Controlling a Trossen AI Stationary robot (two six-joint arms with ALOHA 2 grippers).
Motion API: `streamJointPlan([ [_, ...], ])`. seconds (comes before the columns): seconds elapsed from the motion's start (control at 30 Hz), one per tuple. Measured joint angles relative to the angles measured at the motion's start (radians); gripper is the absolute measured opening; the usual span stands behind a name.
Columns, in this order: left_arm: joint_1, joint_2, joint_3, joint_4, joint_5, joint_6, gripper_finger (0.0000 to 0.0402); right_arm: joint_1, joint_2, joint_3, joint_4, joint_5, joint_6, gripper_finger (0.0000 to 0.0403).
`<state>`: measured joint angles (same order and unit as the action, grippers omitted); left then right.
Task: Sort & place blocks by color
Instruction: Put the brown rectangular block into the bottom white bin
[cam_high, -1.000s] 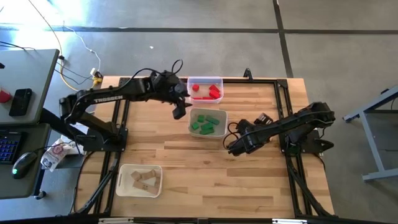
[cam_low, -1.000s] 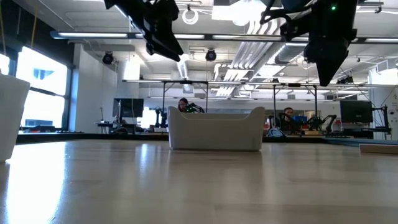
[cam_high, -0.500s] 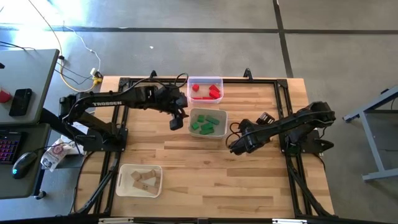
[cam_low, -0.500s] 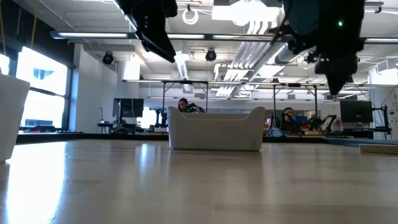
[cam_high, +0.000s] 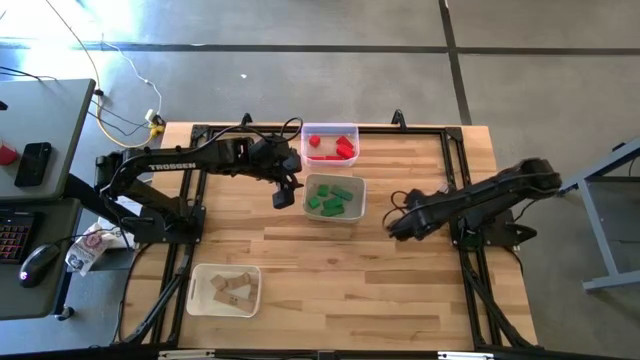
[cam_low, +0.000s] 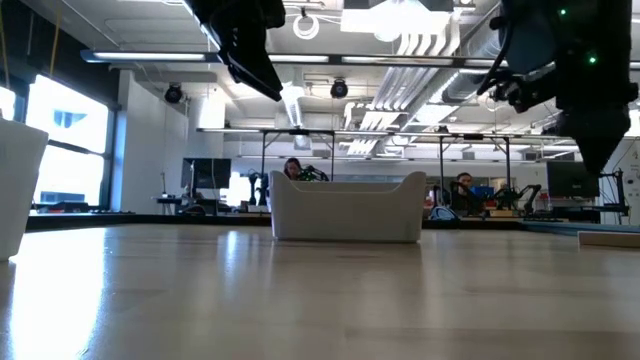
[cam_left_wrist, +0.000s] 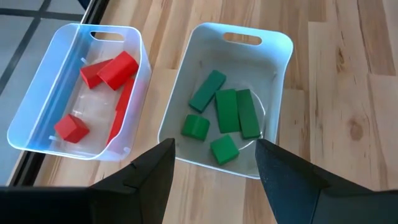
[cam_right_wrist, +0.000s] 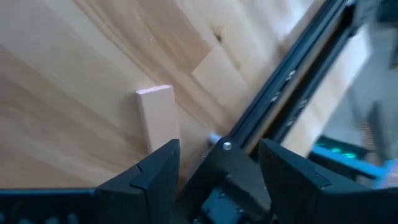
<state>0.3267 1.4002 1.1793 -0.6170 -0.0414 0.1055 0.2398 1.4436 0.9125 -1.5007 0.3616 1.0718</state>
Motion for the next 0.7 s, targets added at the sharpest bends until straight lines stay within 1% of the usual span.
streamJointPlan([
  [0.2, 0.0, 0.0, 0.0, 0.0, 0.0, -0.018, 0.0209, -0.035, -0.186, -0.128, 0.117, -0.075, -0.029, 0.0204],
  [0.33, 0.0, 0.0, 0.0, 0.001, 0.0, -0.016, 0.0209, -0.054, -0.292, -0.142, 0.215, -0.079, -0.089, 0.0204],
  [0.5, 0.0, 0.0, 0.0, 0.001, 0.0, -0.02, 0.0209, -0.084, -0.359, -0.143, 0.209, -0.078, -0.084, 0.0204],
  [0.63, 0.0, 0.0, 0.0, 0.001, 0.0, -0.016, 0.0209, -0.12, -0.366, -0.143, 0.214, -0.089, -0.127, 0.0204],
  [0.7, 0.0, 0.0, 0.0, 0.002, 0.0, -0.016, 0.0209, -0.146, -0.359, -0.143, 0.225, -0.112, -0.159, 0.0204],
])
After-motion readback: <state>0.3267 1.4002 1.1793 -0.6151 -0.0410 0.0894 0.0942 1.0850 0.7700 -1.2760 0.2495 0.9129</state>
